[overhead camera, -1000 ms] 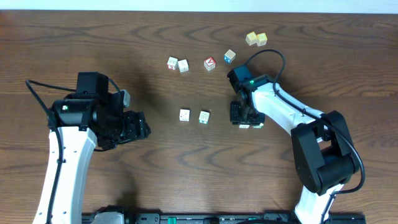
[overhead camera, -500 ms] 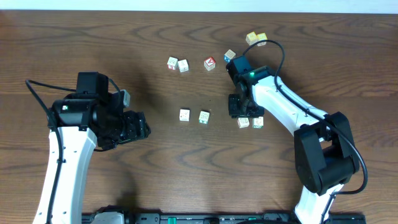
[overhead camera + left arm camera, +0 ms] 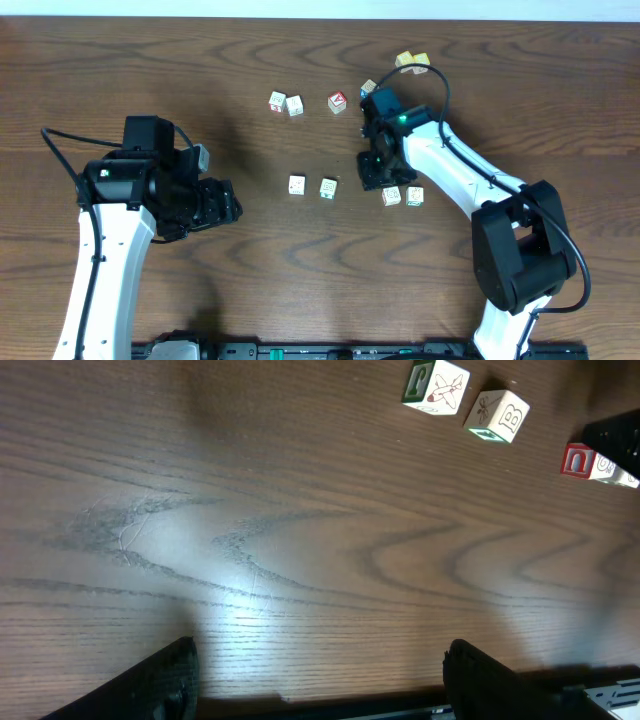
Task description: Lift 4 blocks
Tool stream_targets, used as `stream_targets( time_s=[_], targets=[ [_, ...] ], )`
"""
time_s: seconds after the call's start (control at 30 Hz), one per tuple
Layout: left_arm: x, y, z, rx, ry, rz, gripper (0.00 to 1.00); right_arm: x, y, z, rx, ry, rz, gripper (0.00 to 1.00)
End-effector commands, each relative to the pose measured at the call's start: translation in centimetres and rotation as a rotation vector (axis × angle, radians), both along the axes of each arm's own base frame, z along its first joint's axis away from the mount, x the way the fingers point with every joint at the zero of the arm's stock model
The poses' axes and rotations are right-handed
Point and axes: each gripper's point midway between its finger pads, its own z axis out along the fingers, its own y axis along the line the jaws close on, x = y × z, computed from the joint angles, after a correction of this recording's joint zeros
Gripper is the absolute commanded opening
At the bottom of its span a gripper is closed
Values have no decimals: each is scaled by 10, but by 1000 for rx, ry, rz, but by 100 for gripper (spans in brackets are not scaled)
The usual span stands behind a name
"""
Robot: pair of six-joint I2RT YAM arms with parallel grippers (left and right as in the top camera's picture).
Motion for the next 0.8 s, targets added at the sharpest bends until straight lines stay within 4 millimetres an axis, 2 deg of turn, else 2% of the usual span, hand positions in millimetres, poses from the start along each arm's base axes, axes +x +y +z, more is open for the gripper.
stream_targets(
  time_s=[0.0, 0.1, 0.17, 0.3, 0.43, 0.6, 0.77],
  targets=[
    [3, 3, 4, 8, -10, 8, 79, 14, 32, 27, 85, -52, 36, 46],
    [3, 3, 4, 9, -10, 8, 79, 18, 48, 38, 115, -70, -26, 49],
    [3, 3, 4, 8, -10, 8, 79, 15, 57, 39, 125, -68, -64, 49],
    [3, 3, 4, 8, -10, 8, 79, 7, 71, 26, 83, -72, -162, 48],
    [3, 3, 4, 9, -10, 8, 79, -1, 73, 11, -21, -106, -243, 49],
    [3, 3, 4, 8, -10, 8, 79, -11, 81, 1, -62, -114, -307, 50],
    [3, 3, 4, 9, -10, 8, 79, -10, 76, -13, -124, -133, -321, 51]
  ],
)
